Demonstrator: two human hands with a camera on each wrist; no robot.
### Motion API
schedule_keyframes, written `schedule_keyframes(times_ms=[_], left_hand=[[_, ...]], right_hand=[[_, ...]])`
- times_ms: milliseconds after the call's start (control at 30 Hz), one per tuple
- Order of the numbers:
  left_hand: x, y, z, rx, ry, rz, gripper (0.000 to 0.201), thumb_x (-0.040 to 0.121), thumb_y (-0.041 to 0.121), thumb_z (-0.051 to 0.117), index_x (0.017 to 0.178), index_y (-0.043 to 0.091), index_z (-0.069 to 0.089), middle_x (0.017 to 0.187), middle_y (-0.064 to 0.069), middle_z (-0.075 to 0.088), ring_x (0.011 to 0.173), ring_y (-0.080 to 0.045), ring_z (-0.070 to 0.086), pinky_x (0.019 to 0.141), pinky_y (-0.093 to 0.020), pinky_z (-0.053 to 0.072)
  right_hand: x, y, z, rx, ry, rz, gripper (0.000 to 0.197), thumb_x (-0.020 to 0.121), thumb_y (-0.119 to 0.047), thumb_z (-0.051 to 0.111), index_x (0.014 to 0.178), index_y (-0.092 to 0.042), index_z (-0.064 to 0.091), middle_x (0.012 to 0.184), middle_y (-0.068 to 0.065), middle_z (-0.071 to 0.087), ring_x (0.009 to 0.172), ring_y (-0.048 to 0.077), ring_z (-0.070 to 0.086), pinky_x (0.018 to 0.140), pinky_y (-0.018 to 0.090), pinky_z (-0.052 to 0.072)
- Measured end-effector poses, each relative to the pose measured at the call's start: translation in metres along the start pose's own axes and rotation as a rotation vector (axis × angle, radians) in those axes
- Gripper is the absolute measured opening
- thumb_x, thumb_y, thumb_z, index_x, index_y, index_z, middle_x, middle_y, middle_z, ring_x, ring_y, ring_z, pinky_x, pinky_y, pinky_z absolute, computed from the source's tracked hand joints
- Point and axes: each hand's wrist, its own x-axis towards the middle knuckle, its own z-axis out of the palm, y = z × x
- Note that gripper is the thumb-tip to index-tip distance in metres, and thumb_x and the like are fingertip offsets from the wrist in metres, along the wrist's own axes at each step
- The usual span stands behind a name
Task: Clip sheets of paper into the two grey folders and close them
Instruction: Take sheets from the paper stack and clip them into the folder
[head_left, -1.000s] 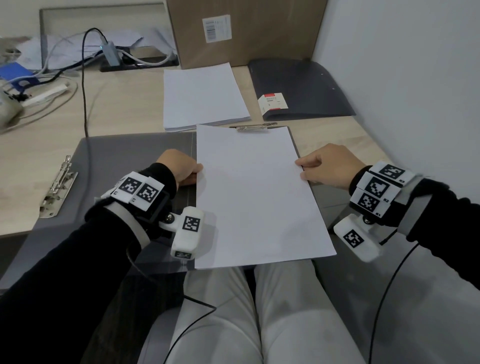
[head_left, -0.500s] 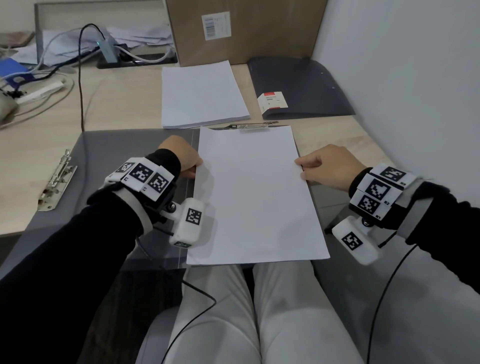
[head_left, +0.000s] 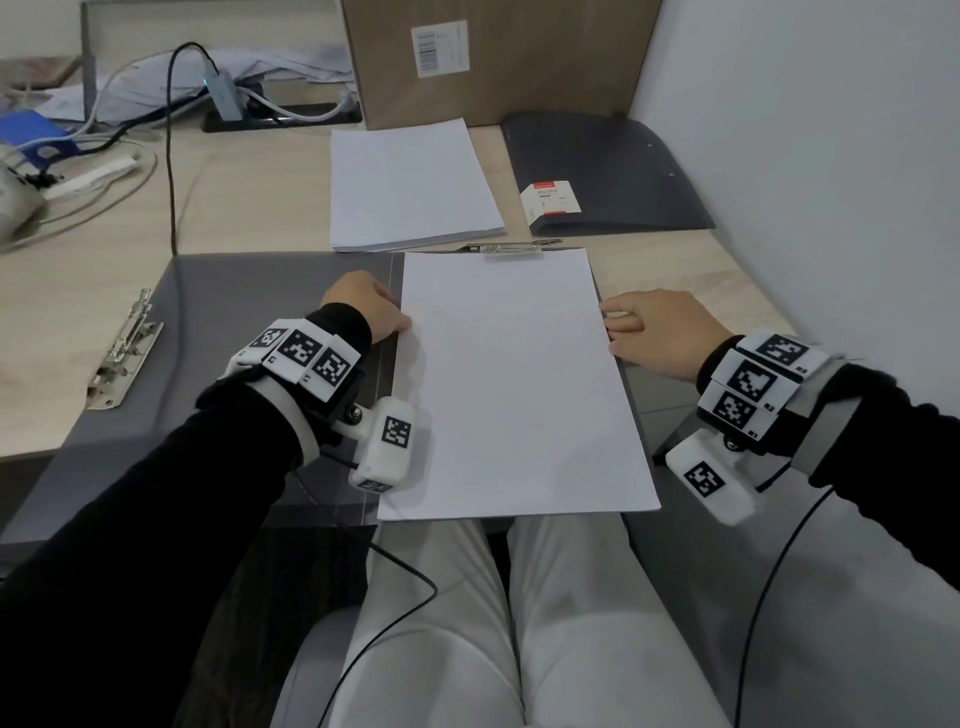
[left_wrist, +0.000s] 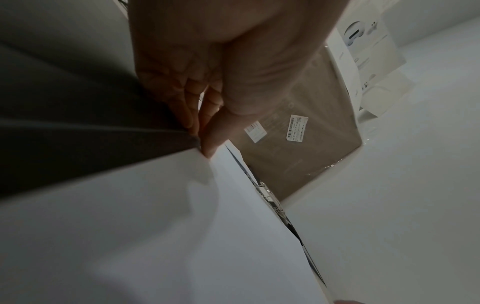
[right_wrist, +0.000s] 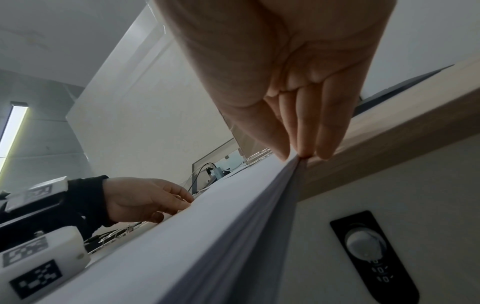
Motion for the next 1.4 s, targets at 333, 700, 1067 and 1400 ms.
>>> schedule_keyframes(times_ms=[333,700,1067,1400], left_hand=[[0.005,-0.004,-0.001,-0.065,-0.041,0.033,0.026,0.079,0.013,0.069,0.104,0.01,0.062,0.114,-0.01,0.064,0.092,-0.021,0.054,0.082,-0.027,0.044],[-0.013,-0.012,-0.004,-0.196,0.041,0.053,0.033,0.089,0.017,0.054,0.12,0.007,0.057,0.123,-0.012,0.06,0.099,-0.025,0.056,0.082,-0.029,0.042],[-0.039,-0.023,0.0,0.052,-0.179,0.241,0.03,0.096,0.028,0.043,0.109,0.005,0.057,0.098,-0.004,0.053,0.099,-0.028,0.052,0.088,-0.032,0.036],[-0.037,-0.023,-0.006,0.112,-0.251,0.229,0.041,0.097,0.037,0.039,0.118,0.004,0.054,0.118,-0.014,0.061,0.105,-0.03,0.056,0.085,-0.03,0.034]], right_hand=[[-0.006,0.0,0.0,0.103,-0.055,-0.031,0.062,0.085,-0.025,0.065,0.141,-0.018,0.041,0.146,-0.002,0.044,0.132,0.015,0.046,0.106,0.025,0.035],[-0.079,-0.005,0.014,-0.043,-0.267,-0.28,0.074,0.074,-0.052,0.069,0.139,-0.043,0.036,0.159,-0.016,0.007,0.147,0.005,-0.005,0.121,0.036,0.006],[-0.103,-0.006,0.032,-0.3,-0.337,-0.349,0.094,0.078,-0.037,0.071,0.151,-0.031,0.012,0.161,-0.007,-0.004,0.148,0.013,-0.012,0.119,0.031,-0.001],[-0.096,0.003,0.035,-0.158,-0.28,-0.294,0.095,0.074,-0.034,0.076,0.15,-0.027,0.019,0.161,-0.006,0.003,0.148,0.009,0.001,0.117,0.023,0.006]])
